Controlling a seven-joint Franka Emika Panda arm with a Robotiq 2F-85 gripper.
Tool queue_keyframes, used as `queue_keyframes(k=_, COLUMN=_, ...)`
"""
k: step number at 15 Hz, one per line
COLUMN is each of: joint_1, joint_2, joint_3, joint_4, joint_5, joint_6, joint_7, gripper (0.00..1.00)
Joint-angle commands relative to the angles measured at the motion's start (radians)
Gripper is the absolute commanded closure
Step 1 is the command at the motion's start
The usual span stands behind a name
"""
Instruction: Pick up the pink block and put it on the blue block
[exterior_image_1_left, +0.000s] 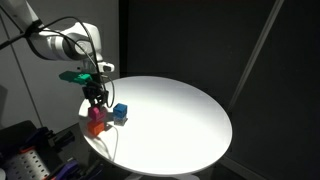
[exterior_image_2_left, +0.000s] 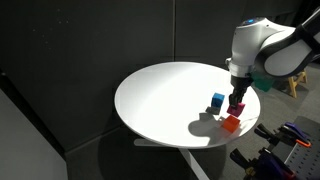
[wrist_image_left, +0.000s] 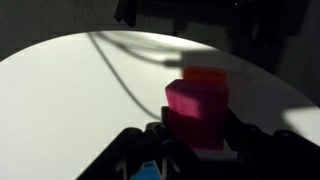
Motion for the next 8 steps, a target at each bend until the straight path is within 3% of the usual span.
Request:
queue_keyframes(k=1, joint_1=-0.007, joint_2=-0.091, joint_3=0.010, joint_4=0.018, joint_5=0.007, joint_6=-0.094, joint_7=0.010, gripper=0.73)
queue_keyframes(k=8, joint_1=-0.026, joint_2=-0.120, joint_3=0.026, joint_4=0.114, joint_5=-0.022, joint_6=-0.148, joint_7=0.026, gripper=0.73)
